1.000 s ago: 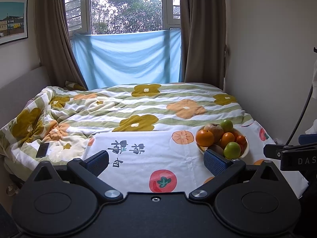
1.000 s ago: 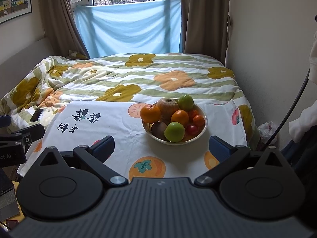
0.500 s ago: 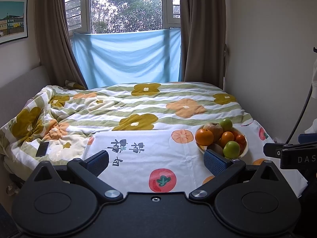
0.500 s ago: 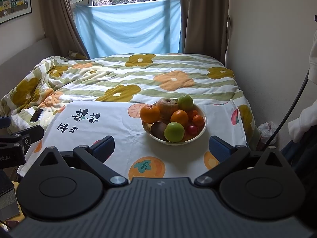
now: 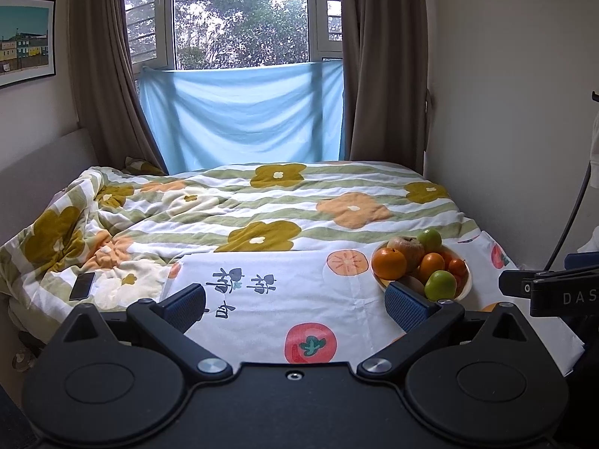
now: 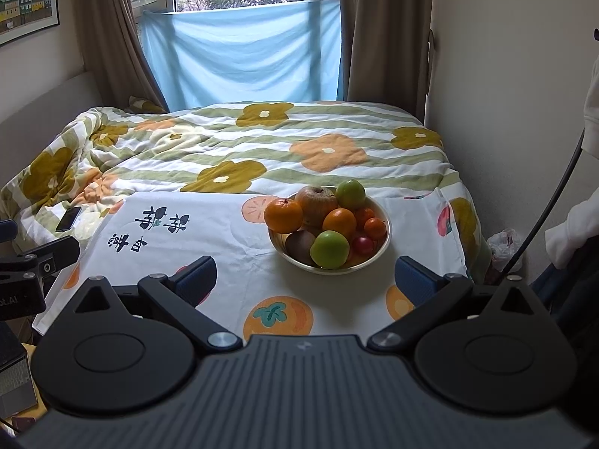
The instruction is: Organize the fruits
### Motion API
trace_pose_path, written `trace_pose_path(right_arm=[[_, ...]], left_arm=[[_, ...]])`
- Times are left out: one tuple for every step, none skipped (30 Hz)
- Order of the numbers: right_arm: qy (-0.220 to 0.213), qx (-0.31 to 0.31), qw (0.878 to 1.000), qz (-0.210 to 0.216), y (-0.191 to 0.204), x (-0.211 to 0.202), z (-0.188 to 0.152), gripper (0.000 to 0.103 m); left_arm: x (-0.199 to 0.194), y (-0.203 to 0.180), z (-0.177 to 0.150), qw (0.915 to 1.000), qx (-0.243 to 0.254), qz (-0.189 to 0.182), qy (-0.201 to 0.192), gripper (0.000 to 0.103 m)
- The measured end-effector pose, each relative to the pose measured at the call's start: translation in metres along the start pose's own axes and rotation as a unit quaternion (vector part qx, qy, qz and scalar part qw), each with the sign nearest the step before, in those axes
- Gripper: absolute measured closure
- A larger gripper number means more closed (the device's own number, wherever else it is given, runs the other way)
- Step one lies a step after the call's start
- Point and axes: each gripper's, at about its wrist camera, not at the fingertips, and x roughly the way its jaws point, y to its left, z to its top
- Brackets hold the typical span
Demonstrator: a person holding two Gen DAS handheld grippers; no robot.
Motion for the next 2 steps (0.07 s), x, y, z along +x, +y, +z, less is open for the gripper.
trace_pose_path(right_arm=[[0.000, 0.000, 1.000, 0.000, -0.0001, 0.0000, 0.0001, 0.000], [0.000, 0.000, 1.000, 0.000, 0.0002, 0.0002, 0.0003, 0.000]], left_arm=[[0.0002, 0.0002, -0.0003, 1.0000, 0.000, 0.000, 0.000, 0.000], [0.0014, 0.0004, 0.0000, 1.0000, 0.000, 0.000, 0.003, 0.000]])
